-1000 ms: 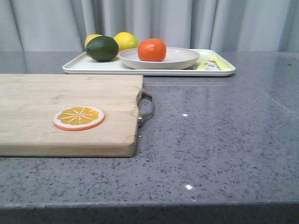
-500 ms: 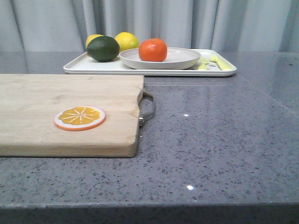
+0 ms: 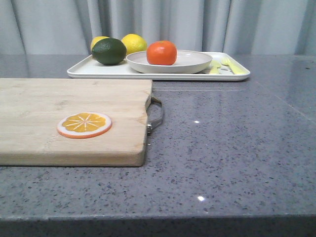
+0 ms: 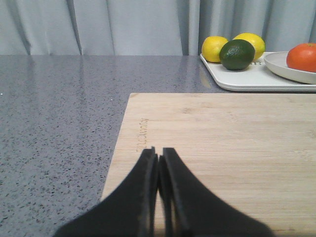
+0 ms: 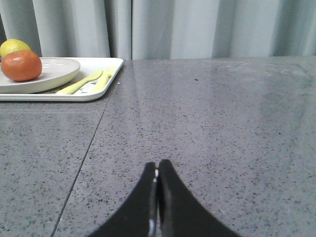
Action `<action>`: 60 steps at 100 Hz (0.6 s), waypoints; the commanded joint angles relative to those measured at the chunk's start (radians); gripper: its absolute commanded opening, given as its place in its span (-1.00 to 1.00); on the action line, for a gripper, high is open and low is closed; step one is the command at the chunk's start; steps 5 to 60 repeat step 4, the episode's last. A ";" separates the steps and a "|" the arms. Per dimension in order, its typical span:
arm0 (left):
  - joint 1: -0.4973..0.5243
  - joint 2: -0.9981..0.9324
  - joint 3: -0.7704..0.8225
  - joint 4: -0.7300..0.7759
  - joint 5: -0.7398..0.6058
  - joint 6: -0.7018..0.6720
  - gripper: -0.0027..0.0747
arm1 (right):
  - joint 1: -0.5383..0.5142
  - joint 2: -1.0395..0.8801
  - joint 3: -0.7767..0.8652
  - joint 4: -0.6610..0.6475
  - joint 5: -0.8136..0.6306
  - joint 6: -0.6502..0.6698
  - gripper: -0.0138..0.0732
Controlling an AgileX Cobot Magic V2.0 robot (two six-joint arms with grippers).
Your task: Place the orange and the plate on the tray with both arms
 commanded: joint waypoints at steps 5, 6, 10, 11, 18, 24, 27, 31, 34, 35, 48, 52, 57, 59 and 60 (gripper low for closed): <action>0.002 -0.033 0.009 -0.002 -0.075 -0.010 -0.98 | -0.006 -0.014 -0.022 -0.013 -0.078 0.002 -0.77; 0.002 -0.033 0.009 -0.002 -0.075 -0.010 -0.98 | -0.006 -0.014 -0.022 -0.013 -0.078 0.002 -0.77; 0.002 -0.033 0.009 -0.002 -0.075 -0.010 -0.98 | -0.006 -0.014 -0.022 -0.013 -0.078 0.002 -0.77; 0.002 -0.033 0.009 -0.002 -0.075 -0.010 -0.98 | -0.006 -0.014 -0.022 -0.013 -0.078 0.002 -0.77; 0.002 -0.033 0.009 -0.002 -0.075 -0.010 -0.98 | -0.006 -0.014 -0.022 -0.013 -0.078 0.002 -0.77; 0.002 -0.033 0.009 -0.002 -0.075 -0.010 -0.98 | -0.006 -0.014 -0.022 -0.013 -0.078 0.002 -0.77; 0.002 -0.033 0.009 -0.002 -0.075 -0.010 -0.98 | -0.006 -0.014 -0.022 -0.013 -0.078 0.002 -0.77; 0.002 -0.033 0.009 -0.002 -0.075 -0.010 -0.98 | -0.006 -0.014 -0.022 -0.013 -0.078 0.002 -0.77; 0.002 -0.033 0.009 -0.002 -0.075 -0.010 -0.98 | -0.006 -0.014 -0.022 -0.013 -0.078 0.002 -0.77; 0.002 -0.033 0.009 -0.002 -0.075 -0.010 -0.98 | -0.006 -0.014 -0.022 -0.013 -0.078 0.002 -0.77; 0.002 -0.033 0.009 -0.002 -0.075 -0.010 -0.98 | -0.006 -0.014 -0.022 -0.013 -0.078 0.002 -0.77; 0.002 -0.033 0.009 -0.002 -0.075 -0.010 -0.98 | -0.006 -0.014 -0.022 -0.013 -0.078 0.002 -0.77; 0.002 -0.033 0.009 -0.002 -0.075 -0.010 -0.98 | -0.006 -0.014 -0.022 -0.013 -0.078 0.002 -0.77; 0.002 -0.033 0.009 -0.002 -0.075 -0.010 -0.98 | -0.006 -0.014 -0.022 -0.013 -0.078 0.002 -0.77; 0.002 -0.033 0.009 -0.002 -0.075 -0.010 -0.98 | -0.006 -0.014 -0.022 -0.013 -0.078 0.002 -0.77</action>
